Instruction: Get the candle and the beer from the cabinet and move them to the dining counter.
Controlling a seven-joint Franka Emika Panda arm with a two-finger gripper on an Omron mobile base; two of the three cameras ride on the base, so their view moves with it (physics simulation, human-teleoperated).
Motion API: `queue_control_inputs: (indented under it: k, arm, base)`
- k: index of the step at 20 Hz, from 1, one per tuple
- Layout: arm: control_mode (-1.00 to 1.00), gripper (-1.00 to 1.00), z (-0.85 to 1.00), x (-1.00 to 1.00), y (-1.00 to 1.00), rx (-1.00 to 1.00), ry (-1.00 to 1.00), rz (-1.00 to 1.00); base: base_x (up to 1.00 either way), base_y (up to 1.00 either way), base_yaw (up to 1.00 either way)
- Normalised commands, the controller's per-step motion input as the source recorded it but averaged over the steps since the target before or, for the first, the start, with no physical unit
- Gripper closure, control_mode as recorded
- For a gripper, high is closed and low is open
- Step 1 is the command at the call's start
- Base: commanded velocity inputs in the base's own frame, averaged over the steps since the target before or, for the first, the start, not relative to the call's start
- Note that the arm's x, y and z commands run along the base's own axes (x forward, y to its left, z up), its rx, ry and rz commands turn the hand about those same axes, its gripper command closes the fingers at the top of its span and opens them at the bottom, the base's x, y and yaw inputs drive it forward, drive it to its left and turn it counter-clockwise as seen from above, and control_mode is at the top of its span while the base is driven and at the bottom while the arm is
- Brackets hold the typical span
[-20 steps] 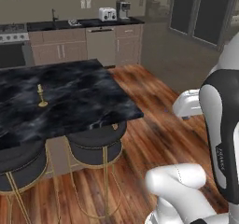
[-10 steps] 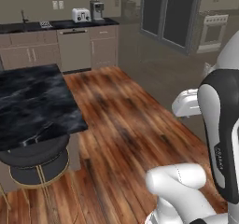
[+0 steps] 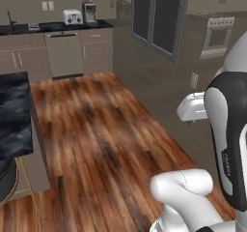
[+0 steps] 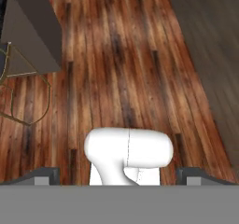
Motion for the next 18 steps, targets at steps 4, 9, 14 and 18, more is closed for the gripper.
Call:
queue_control_inputs:
  k: [4,9,14,18]
  arm:
    - [1.00,-1.00,0.00,0.00,0.00,0.00,0.00,0.00]
    - [1.00,-1.00,0.00,0.00,0.00,0.00,0.00,0.00]
    - [1.00,-1.00,0.00,0.00,0.00,0.00,0.00,0.00]
    - [1.00,-1.00,0.00,0.00,0.00,0.00,0.00,0.00]
  base:
    - [0.88,-0.44,0.04]
    - [1.00,0.08,0.00]
    - [1.00,0.03,0.01]
    - [1.00,0.06,0.00]
